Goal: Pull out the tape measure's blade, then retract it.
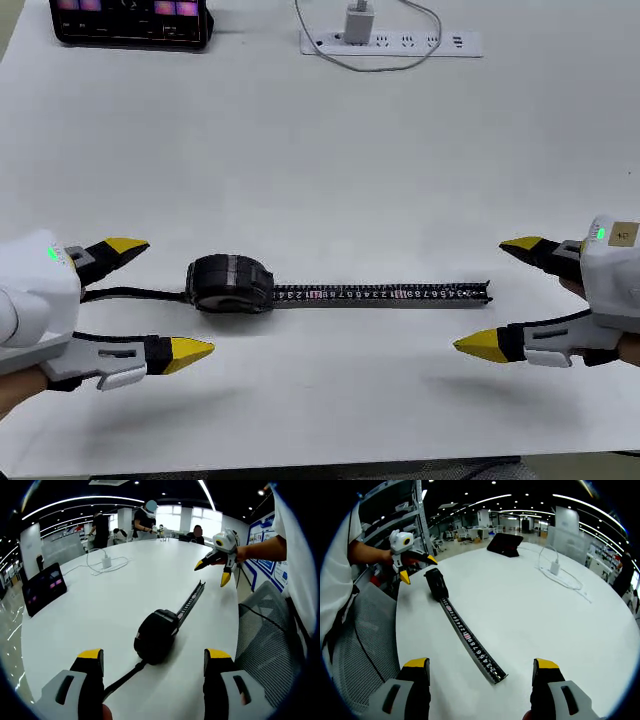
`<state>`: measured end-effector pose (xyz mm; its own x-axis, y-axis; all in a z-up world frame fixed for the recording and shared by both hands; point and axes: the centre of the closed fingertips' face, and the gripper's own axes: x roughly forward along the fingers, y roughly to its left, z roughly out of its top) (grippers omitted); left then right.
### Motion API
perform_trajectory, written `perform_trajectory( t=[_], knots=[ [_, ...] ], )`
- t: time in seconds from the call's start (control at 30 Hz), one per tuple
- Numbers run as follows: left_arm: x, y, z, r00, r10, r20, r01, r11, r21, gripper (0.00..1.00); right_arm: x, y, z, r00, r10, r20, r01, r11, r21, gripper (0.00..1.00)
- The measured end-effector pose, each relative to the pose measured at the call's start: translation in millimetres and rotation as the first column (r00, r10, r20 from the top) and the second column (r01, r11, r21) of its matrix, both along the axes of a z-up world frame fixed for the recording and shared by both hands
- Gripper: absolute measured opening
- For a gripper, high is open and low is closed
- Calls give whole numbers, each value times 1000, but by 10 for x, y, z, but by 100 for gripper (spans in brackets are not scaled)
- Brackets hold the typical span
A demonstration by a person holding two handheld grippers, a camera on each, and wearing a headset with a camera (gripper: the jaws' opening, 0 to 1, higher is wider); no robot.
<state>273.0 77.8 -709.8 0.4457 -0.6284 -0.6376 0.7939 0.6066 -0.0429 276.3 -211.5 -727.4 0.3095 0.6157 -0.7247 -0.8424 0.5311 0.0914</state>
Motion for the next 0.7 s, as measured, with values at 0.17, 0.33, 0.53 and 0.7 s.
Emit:
perform_trajectory(
  t=[0.17,0.33,0.53,0.7],
  knots=[
    [-44,34,16,1000,25,5,-25,1000,-11,81,-22,26,50,1000,-21,21,21,1000,13,85],
    [-96,87,-14,999,48,2,-48,999,-3,81,-34,26,111,998,-47,52,46,999,25,85],
    [-144,109,-5,997,80,-5,-80,997,-21,83,-74,33,162,994,-76,78,73,997,40,86],
    [-171,102,4,996,93,0,-93,995,-28,84,-115,34,156,992,-98,84,94,994,49,88]
  ],
)
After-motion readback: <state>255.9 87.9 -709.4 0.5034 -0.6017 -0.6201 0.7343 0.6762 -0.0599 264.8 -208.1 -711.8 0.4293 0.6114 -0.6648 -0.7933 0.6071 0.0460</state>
